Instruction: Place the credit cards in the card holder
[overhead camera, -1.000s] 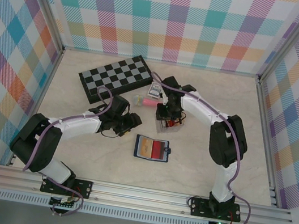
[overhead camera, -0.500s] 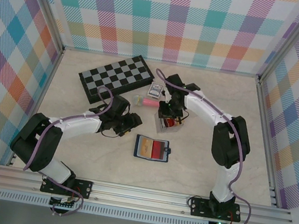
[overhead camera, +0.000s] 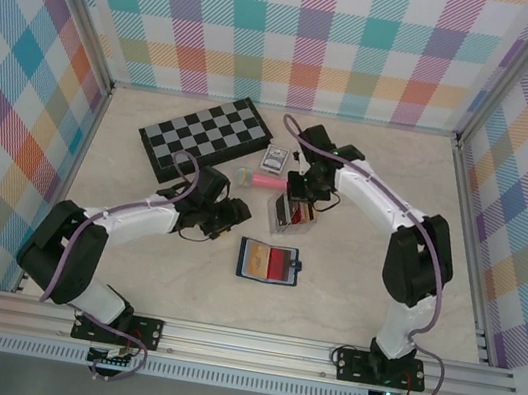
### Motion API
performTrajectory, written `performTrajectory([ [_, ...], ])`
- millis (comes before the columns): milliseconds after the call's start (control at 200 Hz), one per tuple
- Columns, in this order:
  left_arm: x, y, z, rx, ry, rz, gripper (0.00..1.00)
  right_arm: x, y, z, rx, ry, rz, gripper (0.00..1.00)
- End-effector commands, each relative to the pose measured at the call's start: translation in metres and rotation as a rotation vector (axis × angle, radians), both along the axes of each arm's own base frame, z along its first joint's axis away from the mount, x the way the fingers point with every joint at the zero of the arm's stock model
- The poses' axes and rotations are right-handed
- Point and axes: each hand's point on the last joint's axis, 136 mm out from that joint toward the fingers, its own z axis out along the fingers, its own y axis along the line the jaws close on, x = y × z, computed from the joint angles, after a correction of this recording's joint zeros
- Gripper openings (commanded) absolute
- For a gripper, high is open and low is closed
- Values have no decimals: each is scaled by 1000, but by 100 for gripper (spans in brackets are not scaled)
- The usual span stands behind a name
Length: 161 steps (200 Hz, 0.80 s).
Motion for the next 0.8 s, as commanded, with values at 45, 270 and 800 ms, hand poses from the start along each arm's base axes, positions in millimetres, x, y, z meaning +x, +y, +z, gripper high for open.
performTrajectory([
  [45, 1, -1, 39, -32, -103, -17, 62, -11, -17, 33, 28, -90, -24, 2],
  [270, 3, -35, 111, -283, -298, -130, 68, -43, -7, 90, 454, -120, -10, 0],
  [800, 6, -115, 156, -548, -366, -336, 58, -77, 7, 114, 775, -24, -17, 2],
])
